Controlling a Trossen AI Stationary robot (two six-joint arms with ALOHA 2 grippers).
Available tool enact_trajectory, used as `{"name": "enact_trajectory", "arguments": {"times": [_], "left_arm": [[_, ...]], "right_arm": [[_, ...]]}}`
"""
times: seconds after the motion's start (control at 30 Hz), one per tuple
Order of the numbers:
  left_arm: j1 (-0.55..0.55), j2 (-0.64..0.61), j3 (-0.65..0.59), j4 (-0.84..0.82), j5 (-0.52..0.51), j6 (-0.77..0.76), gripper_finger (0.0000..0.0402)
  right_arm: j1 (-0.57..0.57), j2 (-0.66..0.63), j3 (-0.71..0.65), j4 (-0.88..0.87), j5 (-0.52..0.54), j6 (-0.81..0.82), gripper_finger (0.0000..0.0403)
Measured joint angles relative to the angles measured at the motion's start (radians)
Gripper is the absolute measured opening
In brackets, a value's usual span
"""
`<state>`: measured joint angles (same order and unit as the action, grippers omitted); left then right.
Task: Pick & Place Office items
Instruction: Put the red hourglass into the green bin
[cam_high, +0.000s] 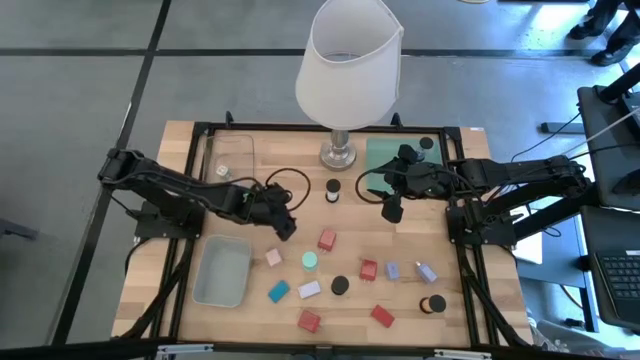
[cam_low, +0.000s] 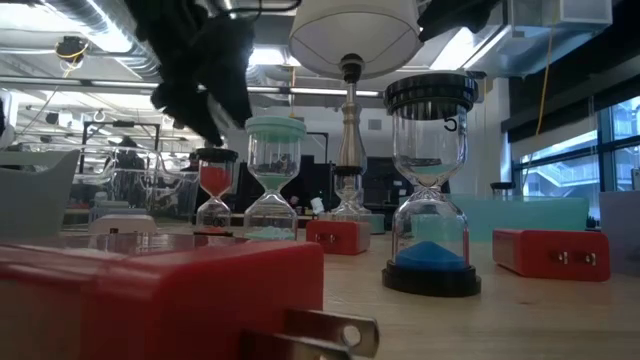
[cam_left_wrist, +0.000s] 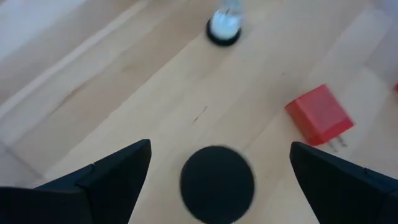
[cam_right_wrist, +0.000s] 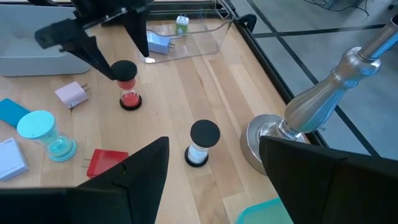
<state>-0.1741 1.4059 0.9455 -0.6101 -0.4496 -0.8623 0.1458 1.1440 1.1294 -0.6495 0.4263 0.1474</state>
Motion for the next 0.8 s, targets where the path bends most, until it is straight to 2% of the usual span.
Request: {"name": "enact_trajectory", "arguments": {"times": [0.4, 0.53, 0.7, 0.8], "left_arm": [[-0.003, 0.000, -0.098, 0.100, 0.056, -0.052, 0.0381], [-0.016, 0.000, -0.138, 0.152, 0.041, -0.052, 0.0379], [-0.035, 0.000, -0.139, 0.161, -0.013, -0.025, 0.0355], [-0.037, 0.000, -0.139, 0.158, -0.006, -0.009, 0.0330]], "right_arm": [[0.000, 0.000, 0.000, 0.000, 0.000, 0.000, 0.0253], [0.000, 0.000, 0.000, 0.000, 0.000, 0.000, 0.0253], [0.000, 0.000, 0.000, 0.000, 0.000, 0.000, 0.0253], [0.000, 0.000, 0.000, 0.000, 0.000, 0.000, 0.0253]]}}
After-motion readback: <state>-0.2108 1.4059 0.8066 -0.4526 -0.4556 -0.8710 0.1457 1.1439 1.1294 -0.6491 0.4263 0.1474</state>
